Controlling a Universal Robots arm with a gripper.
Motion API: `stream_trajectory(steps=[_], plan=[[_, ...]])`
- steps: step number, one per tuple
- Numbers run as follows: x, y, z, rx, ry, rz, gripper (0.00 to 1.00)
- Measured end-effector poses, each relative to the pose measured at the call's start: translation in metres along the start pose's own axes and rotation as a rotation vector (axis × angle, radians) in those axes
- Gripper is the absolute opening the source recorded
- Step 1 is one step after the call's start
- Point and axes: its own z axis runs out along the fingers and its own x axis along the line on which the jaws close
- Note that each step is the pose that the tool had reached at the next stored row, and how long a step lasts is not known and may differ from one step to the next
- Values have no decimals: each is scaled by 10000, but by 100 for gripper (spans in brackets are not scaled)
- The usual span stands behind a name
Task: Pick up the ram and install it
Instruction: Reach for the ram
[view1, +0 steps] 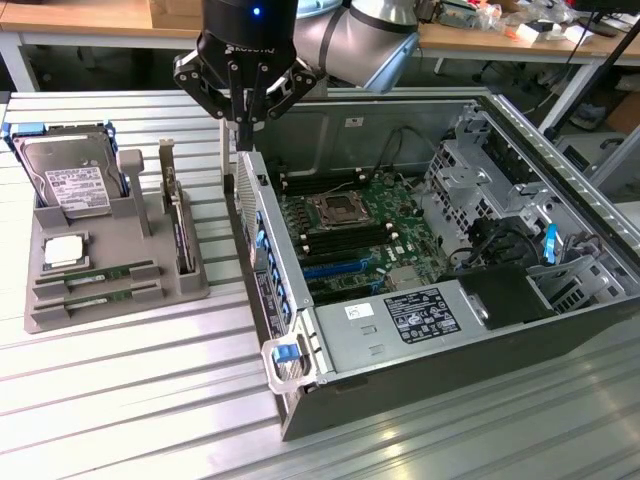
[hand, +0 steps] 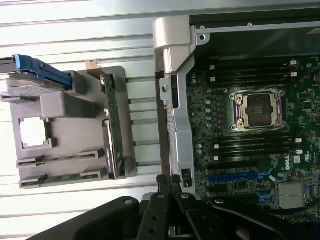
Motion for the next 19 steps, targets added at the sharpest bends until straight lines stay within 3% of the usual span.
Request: stream_trajectory(steps=[19], plan=[[115,-9,-3,0,0,0,11]])
